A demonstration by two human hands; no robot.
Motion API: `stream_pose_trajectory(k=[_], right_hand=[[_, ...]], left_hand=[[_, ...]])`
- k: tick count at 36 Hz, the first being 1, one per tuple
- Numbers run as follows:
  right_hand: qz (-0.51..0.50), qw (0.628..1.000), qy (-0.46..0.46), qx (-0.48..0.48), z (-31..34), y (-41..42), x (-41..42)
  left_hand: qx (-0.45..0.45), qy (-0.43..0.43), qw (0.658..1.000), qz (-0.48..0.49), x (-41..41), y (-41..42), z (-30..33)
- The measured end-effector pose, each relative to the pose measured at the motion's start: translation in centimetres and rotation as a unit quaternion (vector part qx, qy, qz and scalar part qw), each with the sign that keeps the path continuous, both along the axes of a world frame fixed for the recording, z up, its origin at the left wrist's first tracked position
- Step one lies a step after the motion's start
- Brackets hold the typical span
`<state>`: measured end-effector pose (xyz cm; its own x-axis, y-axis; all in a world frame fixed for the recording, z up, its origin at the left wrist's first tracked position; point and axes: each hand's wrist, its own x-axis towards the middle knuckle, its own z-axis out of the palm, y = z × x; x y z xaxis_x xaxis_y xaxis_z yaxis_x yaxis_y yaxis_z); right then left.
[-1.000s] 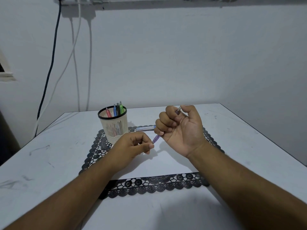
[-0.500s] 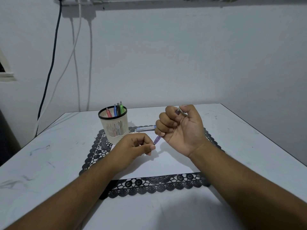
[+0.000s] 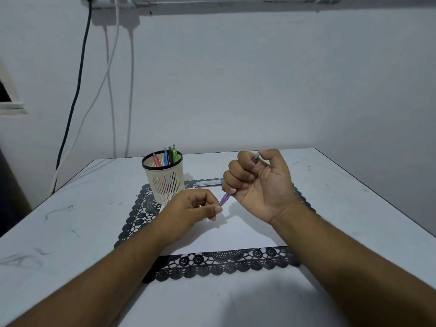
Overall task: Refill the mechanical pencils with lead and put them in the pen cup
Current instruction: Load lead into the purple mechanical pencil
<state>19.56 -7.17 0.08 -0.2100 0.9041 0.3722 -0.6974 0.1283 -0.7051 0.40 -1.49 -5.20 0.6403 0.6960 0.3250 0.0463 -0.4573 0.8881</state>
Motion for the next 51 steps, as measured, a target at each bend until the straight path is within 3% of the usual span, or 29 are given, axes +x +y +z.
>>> stream_pose_trajectory(k=[51], right_hand=[[0.004, 1.0, 0.014, 0.001, -0.29, 0.11, 0.01]], left_hand=[[0.005, 0.013, 1.0, -0.001, -0.16, 0.09, 0.11]])
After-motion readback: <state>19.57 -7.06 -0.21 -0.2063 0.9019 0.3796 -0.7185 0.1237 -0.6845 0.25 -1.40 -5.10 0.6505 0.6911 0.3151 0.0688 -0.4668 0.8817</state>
